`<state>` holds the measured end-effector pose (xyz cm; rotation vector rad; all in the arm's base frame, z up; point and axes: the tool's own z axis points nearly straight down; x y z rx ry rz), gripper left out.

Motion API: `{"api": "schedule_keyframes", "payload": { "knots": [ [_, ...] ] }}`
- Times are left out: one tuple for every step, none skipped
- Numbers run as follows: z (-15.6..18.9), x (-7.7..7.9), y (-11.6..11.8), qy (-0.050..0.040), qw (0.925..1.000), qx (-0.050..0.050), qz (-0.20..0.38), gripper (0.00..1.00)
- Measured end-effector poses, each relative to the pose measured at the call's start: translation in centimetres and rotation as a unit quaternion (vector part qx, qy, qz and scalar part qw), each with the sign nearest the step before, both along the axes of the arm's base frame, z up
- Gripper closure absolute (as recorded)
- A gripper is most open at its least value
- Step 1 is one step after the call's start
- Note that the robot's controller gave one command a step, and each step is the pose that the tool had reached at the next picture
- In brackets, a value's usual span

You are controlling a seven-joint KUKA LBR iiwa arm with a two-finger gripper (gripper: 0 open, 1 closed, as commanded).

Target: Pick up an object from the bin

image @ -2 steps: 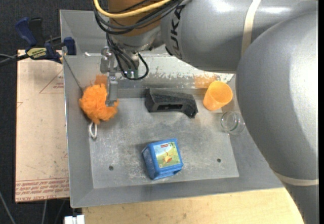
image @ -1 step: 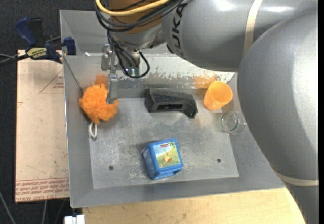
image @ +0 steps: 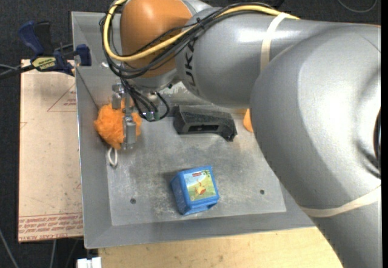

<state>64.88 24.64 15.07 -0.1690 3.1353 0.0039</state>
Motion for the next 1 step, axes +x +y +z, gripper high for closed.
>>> {"api": "schedule_keyframes", "payload": {
  "knots": [
    [-5.49, -0.11, 0.10, -0.0001, 1.0000, 0.000, -0.003, 0.00]
  ]
}}
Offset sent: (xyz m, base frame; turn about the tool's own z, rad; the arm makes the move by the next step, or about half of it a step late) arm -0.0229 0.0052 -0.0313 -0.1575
